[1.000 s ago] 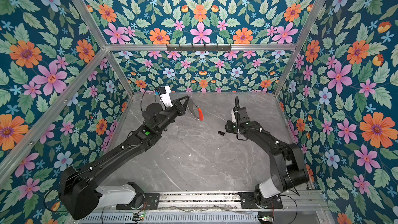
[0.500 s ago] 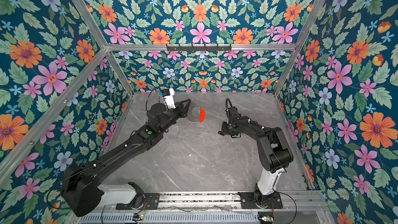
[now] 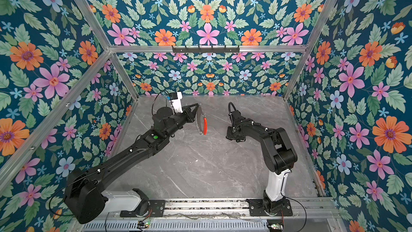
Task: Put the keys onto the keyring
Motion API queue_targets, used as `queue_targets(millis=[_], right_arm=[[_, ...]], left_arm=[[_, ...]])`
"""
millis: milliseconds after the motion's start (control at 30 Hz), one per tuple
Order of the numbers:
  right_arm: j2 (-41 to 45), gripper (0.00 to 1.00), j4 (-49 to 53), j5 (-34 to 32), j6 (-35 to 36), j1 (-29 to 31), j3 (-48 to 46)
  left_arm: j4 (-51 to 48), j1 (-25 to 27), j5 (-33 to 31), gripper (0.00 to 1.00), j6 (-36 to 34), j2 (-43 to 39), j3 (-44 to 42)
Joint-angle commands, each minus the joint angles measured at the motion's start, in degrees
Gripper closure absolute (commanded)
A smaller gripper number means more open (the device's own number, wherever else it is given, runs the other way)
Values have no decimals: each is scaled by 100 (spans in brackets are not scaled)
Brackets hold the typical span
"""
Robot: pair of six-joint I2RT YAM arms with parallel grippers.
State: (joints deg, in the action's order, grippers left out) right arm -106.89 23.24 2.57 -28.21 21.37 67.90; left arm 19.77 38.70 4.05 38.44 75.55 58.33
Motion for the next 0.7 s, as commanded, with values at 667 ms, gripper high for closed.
queue_targets(millis=[667], right_arm=[[527, 100, 131, -68, 224, 15, -100]], left_arm=[[313, -5, 102, 100, -64, 39, 47]])
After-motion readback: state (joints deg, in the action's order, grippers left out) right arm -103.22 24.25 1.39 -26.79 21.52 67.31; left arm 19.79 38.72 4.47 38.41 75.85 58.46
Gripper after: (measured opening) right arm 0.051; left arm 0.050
